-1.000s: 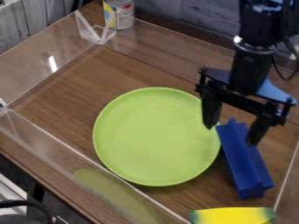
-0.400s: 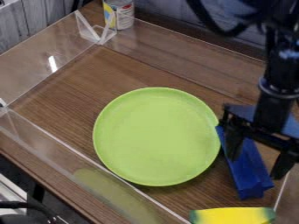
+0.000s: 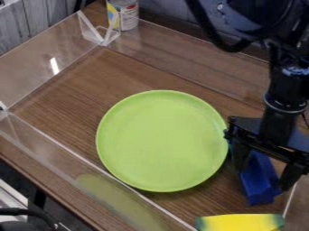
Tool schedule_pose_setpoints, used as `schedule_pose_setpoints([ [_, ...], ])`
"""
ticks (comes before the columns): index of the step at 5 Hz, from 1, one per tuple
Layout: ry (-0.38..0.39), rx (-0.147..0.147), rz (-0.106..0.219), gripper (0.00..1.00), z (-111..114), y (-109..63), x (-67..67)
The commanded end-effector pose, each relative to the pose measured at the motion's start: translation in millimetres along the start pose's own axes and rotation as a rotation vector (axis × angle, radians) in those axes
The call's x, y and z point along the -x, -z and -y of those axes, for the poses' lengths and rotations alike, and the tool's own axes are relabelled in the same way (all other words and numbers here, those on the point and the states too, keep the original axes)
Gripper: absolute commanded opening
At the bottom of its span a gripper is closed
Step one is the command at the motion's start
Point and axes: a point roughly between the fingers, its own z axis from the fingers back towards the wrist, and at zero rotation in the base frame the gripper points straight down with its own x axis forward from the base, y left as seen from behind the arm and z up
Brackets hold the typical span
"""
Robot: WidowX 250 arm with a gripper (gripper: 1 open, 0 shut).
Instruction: Put the blue object in the green plate
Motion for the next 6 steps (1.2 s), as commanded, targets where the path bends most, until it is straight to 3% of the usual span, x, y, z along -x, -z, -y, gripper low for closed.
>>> schedule_pose_setpoints([
  [1,-0.001,0.016,0.025,1.0,-0.7,-2.0,-2.9],
  [6,-0.017,0.036,0.026,1.0,-3.0,5.8,1.7],
])
